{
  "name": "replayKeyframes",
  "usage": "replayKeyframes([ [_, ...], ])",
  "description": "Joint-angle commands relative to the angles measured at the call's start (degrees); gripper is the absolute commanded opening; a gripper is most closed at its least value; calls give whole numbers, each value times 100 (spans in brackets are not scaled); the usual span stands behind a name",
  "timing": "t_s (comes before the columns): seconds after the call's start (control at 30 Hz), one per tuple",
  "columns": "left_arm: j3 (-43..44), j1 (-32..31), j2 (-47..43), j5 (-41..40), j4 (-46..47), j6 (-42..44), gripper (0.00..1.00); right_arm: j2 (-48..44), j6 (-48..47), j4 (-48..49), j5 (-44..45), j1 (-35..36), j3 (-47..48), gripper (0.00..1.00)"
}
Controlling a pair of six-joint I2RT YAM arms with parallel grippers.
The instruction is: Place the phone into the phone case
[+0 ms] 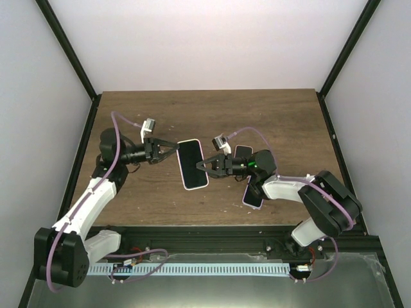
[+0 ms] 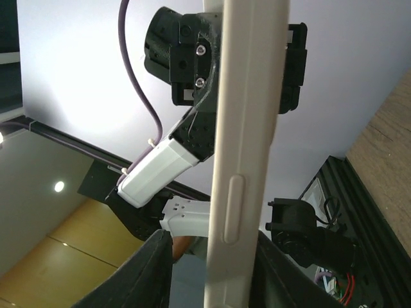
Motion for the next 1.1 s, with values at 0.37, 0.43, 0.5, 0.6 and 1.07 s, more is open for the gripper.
replayKeyframes([
  [0.37,494,-3,106,113,-1292,737,46,-187,-235,-262,638,34,293,12],
  [0.43,427,-2,111,206,-1306,702,56,-216,-302,-407,862,35,338,12],
  [0.5,335,1,91,284,-1297,675,59,-255,-452,-687,1040,35,430,12],
  [0.6,164,-24,89,409,-1225,648,59,-302,-660,-1081,1324,35,544,12],
  [1.07,-119,-185,105,537,-1406,881,38,-297,-882,-1520,1915,8,680,13],
])
